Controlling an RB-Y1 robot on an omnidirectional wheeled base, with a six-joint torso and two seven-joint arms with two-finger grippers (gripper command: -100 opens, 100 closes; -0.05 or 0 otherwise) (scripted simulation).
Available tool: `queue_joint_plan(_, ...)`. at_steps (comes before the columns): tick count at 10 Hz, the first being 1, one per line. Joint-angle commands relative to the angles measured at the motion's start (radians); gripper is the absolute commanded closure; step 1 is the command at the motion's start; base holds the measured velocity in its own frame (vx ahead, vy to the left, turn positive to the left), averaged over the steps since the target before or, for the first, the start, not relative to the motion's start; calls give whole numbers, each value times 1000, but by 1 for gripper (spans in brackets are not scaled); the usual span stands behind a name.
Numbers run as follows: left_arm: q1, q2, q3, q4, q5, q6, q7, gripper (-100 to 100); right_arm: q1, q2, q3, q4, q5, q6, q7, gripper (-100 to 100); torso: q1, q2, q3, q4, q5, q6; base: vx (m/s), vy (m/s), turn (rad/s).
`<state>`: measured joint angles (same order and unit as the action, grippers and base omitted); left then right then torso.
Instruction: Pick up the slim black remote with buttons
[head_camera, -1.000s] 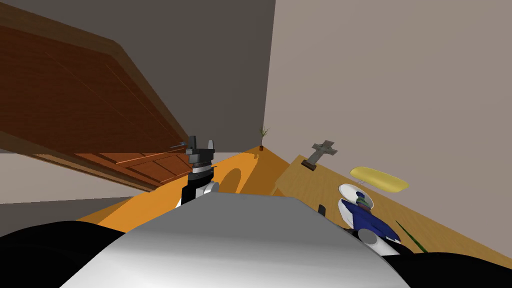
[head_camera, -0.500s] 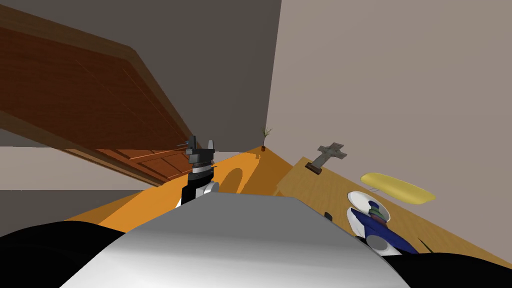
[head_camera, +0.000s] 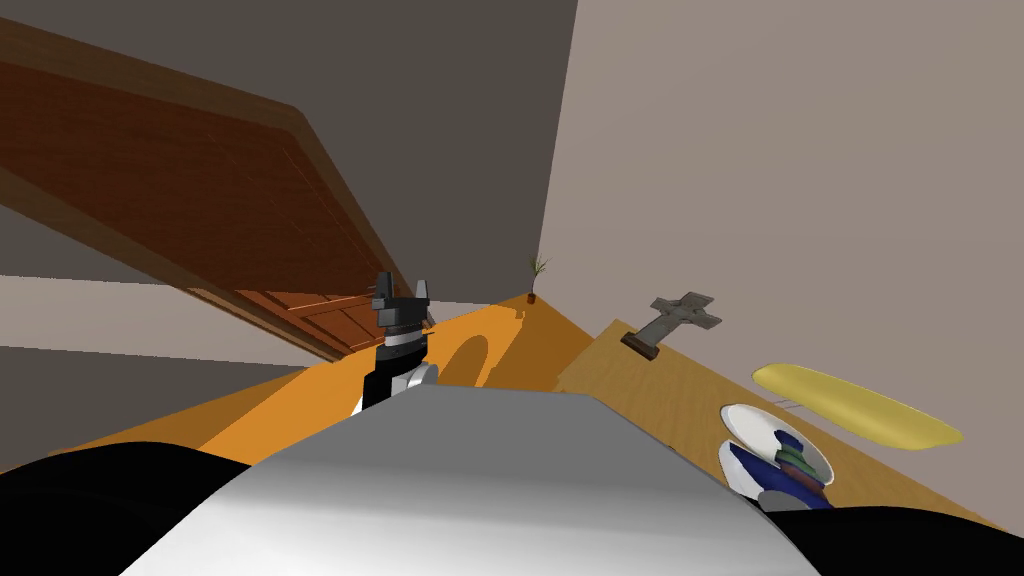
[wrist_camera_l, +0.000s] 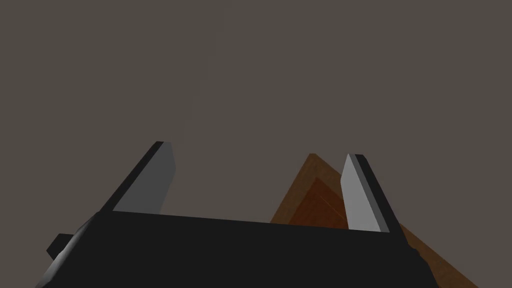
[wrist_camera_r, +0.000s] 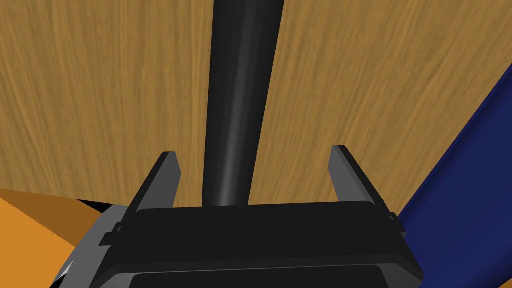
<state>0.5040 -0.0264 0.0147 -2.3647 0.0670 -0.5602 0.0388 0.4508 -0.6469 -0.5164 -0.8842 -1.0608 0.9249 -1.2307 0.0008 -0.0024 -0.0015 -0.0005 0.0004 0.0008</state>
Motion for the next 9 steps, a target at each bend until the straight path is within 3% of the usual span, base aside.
queue_joint_plan(1, 0, 0, 0, 0, 0, 0, 0, 0, -4, -5, -3, 38, -12, 11, -22, -100, 0, 0, 0, 0, 0, 0, 38, -11, 65)
queue_joint_plan(5, 0, 0, 0, 0, 0, 0, 0, 0, -11, -26, -18, 159, -66, 63, -118, -100, 0, 1, 0, 0, 0, 0, 36, -11, 126)
queue_joint_plan(7, 0, 0, 0, 0, 0, 0, 0, 0, -12, -30, -21, 189, -78, 75, -141, -100, 0, 1, 1, 0, 0, 1, 22, -7, 61)
queue_joint_plan(8, 0, 0, 0, 0, 0, 0, 0, 0, -8, -29, -21, 171, -74, 74, -139, -100, 0, 2, 1, 0, 0, 1, 7, -4, 10)
queue_joint_plan(9, 0, 0, 0, 0, 0, 0, 0, 0, -8, -29, -21, 174, -74, 75, -140, 0, 1, 3, 1, 0, 0, 1, 0, 0, 0)
